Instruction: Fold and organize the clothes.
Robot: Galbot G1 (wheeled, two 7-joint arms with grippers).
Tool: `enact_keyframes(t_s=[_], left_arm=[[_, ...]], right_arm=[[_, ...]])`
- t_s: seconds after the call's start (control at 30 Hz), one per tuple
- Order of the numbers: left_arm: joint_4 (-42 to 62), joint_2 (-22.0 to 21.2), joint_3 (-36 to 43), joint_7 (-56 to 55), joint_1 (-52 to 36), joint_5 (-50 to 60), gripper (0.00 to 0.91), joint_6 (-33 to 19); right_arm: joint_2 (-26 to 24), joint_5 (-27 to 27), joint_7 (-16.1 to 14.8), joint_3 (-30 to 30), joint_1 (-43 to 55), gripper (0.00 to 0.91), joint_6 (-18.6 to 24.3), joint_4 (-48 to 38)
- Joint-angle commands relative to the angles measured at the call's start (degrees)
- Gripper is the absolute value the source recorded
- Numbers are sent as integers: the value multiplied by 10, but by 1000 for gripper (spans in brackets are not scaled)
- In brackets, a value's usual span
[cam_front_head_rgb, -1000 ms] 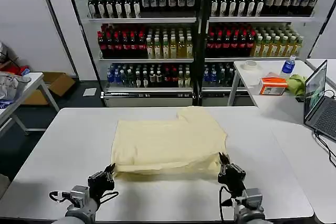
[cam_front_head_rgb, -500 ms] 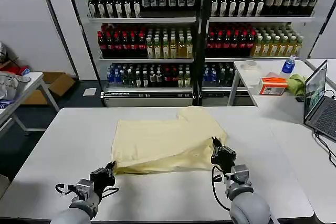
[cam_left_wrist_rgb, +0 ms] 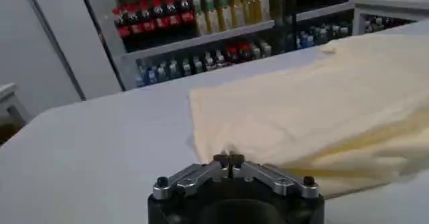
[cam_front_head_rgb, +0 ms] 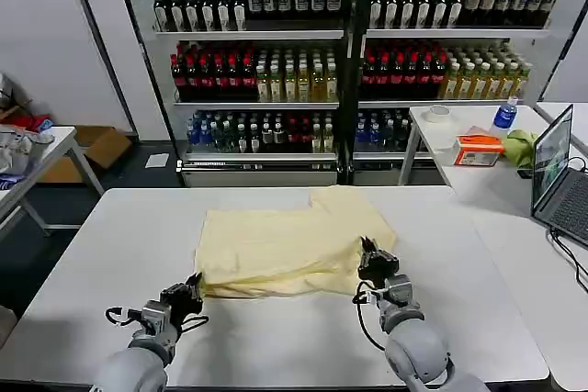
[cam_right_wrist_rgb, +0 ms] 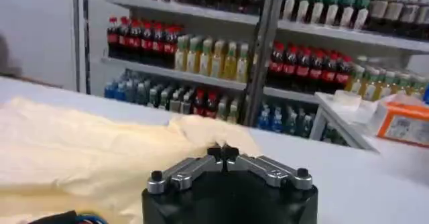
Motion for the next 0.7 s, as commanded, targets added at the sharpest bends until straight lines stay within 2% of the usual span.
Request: enact_keyframes(t_s=[0.03,0.33,0.7], left_arm=[[13,-4,4,-2,-18,-1,907,-1],[-13,-18,-16,-6,28,-2,907,-8],[-30,-37,-43,-14,66,-17,907,-11]], right_arm=[[7,-8,1,-7,-3,907,-4,-16],[6,-12,-3,23,-57,907,28,28],[-5,-11,-9,86,-167,907,31,103]])
